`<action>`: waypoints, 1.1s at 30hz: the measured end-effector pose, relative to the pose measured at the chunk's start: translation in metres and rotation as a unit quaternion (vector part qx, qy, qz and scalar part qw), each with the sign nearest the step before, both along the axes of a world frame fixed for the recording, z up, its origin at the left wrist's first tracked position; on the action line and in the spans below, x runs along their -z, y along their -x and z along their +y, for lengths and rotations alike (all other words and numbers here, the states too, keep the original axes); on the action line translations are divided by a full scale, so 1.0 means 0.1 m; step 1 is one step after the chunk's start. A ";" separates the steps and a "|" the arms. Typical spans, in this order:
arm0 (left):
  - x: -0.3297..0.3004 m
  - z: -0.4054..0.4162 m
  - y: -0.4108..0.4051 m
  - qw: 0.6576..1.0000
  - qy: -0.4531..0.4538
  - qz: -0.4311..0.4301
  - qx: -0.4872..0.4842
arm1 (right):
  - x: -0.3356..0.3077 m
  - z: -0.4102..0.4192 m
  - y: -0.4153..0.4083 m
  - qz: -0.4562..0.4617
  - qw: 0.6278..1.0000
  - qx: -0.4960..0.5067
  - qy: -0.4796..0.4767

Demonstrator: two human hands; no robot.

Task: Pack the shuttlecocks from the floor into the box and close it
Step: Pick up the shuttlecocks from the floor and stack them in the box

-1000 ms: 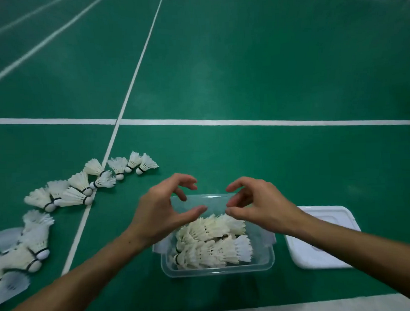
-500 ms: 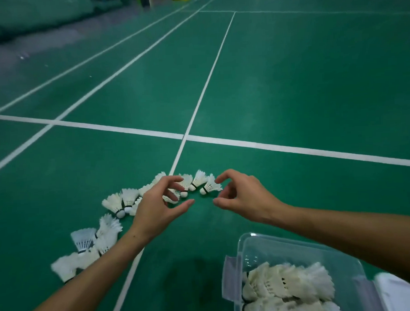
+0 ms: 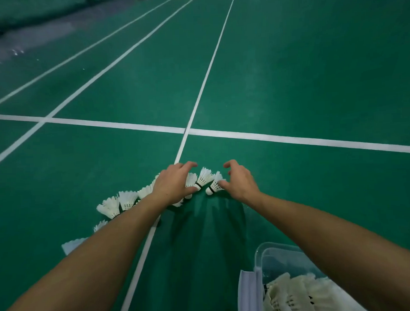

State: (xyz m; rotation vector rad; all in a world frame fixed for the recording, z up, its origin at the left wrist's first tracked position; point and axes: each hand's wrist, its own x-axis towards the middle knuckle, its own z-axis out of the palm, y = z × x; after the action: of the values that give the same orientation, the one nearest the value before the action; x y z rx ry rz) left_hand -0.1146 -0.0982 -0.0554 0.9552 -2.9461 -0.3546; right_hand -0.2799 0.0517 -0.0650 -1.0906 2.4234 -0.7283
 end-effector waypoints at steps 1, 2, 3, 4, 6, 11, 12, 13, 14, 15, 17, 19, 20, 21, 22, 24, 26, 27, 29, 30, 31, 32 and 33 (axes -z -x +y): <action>0.04 -0.02 0.07 1.000 0.002 -0.018 0.004 | 0.04 -0.05 0.02 -0.005 1.000 0.005 0.002; 0.08 -0.05 0.13 1.000 -0.002 -0.029 0.007 | 0.08 -0.10 0.03 -0.009 1.000 0.006 0.004; 0.13 -0.06 0.18 0.999 -0.008 -0.038 0.005 | 0.11 -0.13 0.05 -0.015 1.000 0.006 0.002; 0.17 -0.07 0.22 0.999 -0.010 -0.047 0.000 | 0.13 -0.15 0.07 -0.021 1.000 0.004 -0.001; 0.26 -0.10 0.28 0.998 -0.001 -0.064 -0.016 | 0.19 -0.16 0.11 -0.035 0.999 0.004 -0.007; 0.38 -0.11 0.40 0.998 0.012 -0.046 -0.051 | 0.27 -0.03 0.19 -0.046 0.999 -0.018 -0.004; 0.37 -0.08 0.44 0.998 0.011 -0.042 -0.046 | 0.26 0.01 0.20 -0.044 0.999 -0.026 -0.002; 0.36 -0.05 0.48 0.998 0.008 -0.042 -0.040 | 0.23 0.06 0.23 -0.043 0.999 -0.031 -0.001; 0.34 -0.02 0.53 0.998 0.004 -0.045 -0.032 | 0.20 0.10 0.26 -0.041 0.999 -0.034 0.000; 0.33 0.02 0.58 0.998 -0.002 -0.054 -0.021 | 0.17 0.15 0.30 -0.039 0.999 -0.036 -0.002; 0.32 0.07 0.66 0.996 -0.007 -0.084 0.009 | 0.09 0.27 0.37 -0.035 0.998 -0.045 -0.004; 0.27 0.14 0.72 0.994 0.005 -0.108 0.033 | 0.00 0.40 0.43 -0.031 0.998 -0.056 -0.004; 0.24 0.18 0.74 0.993 0.015 -0.108 0.040 | -0.04 0.47 0.46 -0.027 0.998 -0.060 -0.002; 0.20 0.22 0.76 0.994 0.023 -0.100 0.046 | -0.09 0.56 0.49 -0.024 0.998 -0.063 -0.001; 0.17 0.25 0.76 0.994 0.026 -0.091 0.048 | -0.15 0.64 0.51 -0.021 0.997 -0.068 0.001; 0.11 0.34 0.72 0.997 0.020 -0.064 0.050 | -0.27 0.83 0.54 -0.020 0.997 -0.077 0.007; 0.00 0.45 0.65 0.998 -0.006 -0.025 0.054 | -0.41 1.06 0.55 -0.020 0.996 -0.085 0.016; -0.07 0.52 0.61 0.998 -0.020 -0.002 0.058 | -0.49 1.19 0.55 -0.021 0.996 -0.086 0.021; -0.26 0.68 0.50 0.996 -0.044 0.047 0.066 | -0.63 1.47 0.52 -0.028 0.996 -0.082 0.035; -0.37 0.76 0.43 0.993 -0.055 0.073 0.071 | -0.71 1.61 0.49 -0.034 0.995 -0.077 0.046; -0.49 0.86 0.36 0.990 -0.065 0.099 0.078 | -0.79 1.74 0.45 -0.040 0.995 -0.070 0.061; -0.60 0.94 0.29 0.986 -0.074 0.123 0.085 | -0.86 1.86 0.40 -0.046 0.994 -0.062 0.078; -0.72 1.04 0.21 0.981 -0.083 0.143 0.097 | -0.94 1.98 0.34 -0.053 0.992 -0.056 0.098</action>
State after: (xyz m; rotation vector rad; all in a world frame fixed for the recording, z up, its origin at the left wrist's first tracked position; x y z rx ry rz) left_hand -0.1352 0.0062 0.0167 0.5705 -2.7785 -0.6919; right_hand -0.3143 0.2496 0.0290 -1.2185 2.2182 -0.9780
